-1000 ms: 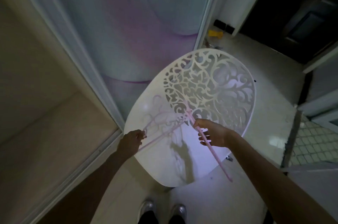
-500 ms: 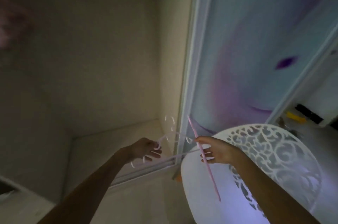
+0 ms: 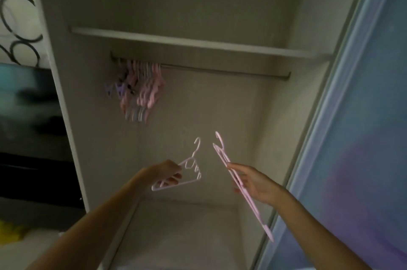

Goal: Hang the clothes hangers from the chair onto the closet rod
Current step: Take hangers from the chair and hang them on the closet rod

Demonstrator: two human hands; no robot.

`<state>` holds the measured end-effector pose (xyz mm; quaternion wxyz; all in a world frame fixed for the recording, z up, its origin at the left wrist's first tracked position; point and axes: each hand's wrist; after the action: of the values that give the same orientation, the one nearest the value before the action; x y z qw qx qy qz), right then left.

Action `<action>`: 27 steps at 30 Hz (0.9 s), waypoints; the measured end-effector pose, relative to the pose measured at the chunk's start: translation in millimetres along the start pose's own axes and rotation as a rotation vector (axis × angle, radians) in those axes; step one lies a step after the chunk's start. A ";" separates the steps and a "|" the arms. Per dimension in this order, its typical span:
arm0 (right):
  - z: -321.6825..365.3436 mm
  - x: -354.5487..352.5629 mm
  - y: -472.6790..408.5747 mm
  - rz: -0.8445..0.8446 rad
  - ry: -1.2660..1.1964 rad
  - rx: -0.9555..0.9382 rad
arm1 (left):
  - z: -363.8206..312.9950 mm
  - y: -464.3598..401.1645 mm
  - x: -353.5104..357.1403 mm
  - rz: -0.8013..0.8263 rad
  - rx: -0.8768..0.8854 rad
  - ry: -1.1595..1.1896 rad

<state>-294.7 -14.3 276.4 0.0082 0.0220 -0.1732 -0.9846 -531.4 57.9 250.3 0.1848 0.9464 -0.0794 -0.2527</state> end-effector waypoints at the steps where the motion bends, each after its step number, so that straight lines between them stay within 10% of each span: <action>1: 23.1 10.5 -14.5 0.005 0.013 -0.045 | -13.1 -9.2 -20.3 -0.026 0.018 0.019; 27: 229.7 114.1 -341.9 -0.298 0.182 -0.136 | -103.3 -231.8 -160.5 0.086 -0.056 0.184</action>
<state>-422.2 382.6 370.8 -0.1207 0.1357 -0.0996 -0.9783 -603.7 342.0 315.0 0.2282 0.9558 -0.0956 -0.1588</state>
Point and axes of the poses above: each hand's wrist, its own y-axis away from the middle knuckle, its own x-axis out of the palm, z = x × y, and after that the axes turned 4 degrees about -z, right-handed
